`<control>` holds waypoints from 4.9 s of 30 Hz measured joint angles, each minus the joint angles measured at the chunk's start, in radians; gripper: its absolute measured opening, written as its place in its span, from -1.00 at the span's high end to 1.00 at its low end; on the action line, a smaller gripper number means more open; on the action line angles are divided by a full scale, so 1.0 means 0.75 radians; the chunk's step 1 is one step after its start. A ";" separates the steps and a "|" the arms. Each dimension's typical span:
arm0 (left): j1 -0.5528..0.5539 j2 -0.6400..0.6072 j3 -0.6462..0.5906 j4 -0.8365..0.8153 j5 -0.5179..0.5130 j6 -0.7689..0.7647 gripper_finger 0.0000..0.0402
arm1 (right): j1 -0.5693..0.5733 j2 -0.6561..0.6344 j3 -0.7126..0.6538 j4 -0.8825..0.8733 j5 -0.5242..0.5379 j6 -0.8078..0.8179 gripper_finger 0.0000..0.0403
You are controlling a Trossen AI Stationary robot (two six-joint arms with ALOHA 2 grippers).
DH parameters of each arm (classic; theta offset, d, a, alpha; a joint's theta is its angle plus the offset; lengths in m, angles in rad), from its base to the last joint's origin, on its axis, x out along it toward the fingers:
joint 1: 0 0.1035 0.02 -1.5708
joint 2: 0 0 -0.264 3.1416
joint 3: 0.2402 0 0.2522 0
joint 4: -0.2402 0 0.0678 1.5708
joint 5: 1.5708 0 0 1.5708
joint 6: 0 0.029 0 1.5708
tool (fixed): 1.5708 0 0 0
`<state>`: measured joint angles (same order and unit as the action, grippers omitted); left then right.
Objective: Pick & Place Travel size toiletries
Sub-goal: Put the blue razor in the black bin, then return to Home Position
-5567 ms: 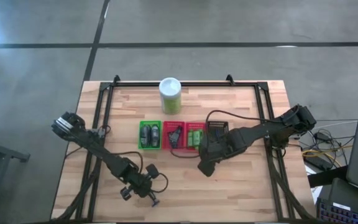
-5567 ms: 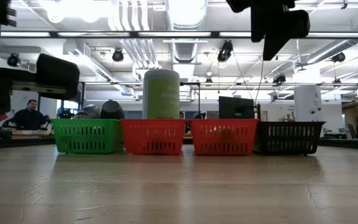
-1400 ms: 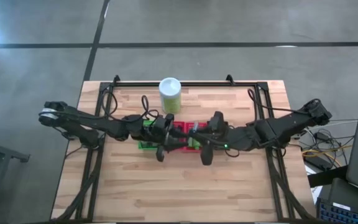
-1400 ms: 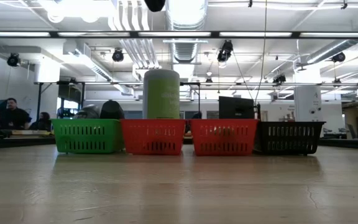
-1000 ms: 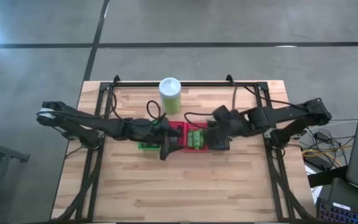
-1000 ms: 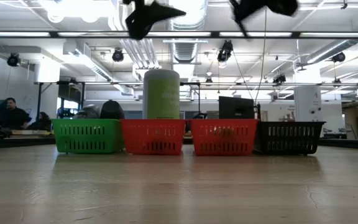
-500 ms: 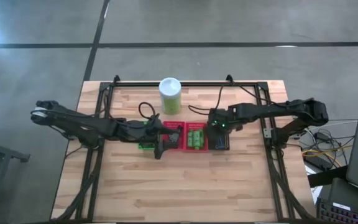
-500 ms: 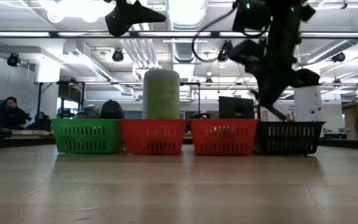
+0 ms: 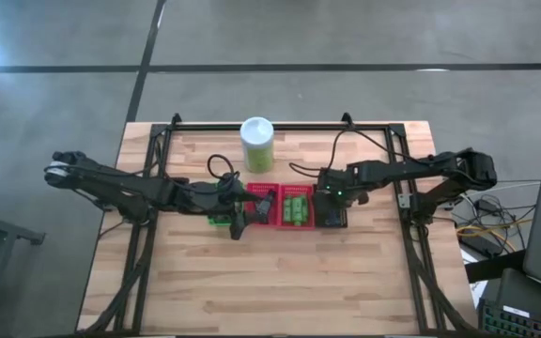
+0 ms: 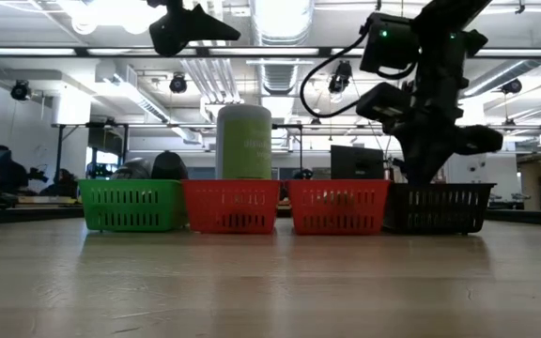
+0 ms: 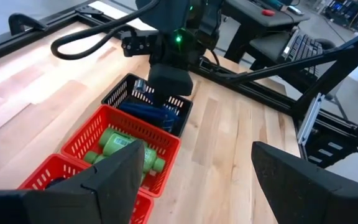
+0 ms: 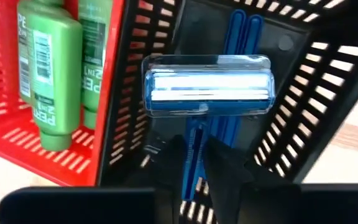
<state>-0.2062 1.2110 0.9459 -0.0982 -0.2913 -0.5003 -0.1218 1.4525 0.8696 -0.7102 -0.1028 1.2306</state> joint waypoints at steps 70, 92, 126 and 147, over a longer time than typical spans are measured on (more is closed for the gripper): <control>0.003 -1.224 -1.156 0.852 0.207 0.165 -0.50 | 0.369 -1.824 -1.013 1.212 0.061 -0.909 -0.40; 0.003 -1.350 -1.246 0.696 0.178 0.074 -0.50 | 0.369 -1.834 -1.148 0.978 0.056 -0.562 -0.69; 0.347 -1.613 -1.251 0.179 0.676 0.749 -0.50 | 0.369 -1.811 -1.147 0.969 0.069 -0.558 -0.68; 0.261 -1.613 -1.253 0.156 0.386 0.702 -0.50 | 0.369 -1.811 -1.147 0.969 0.068 -0.558 -0.65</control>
<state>-0.0101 0.0013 0.0063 0.0190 -0.0021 0.0263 0.1551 0.0940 0.0093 0.0162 -0.0517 0.8120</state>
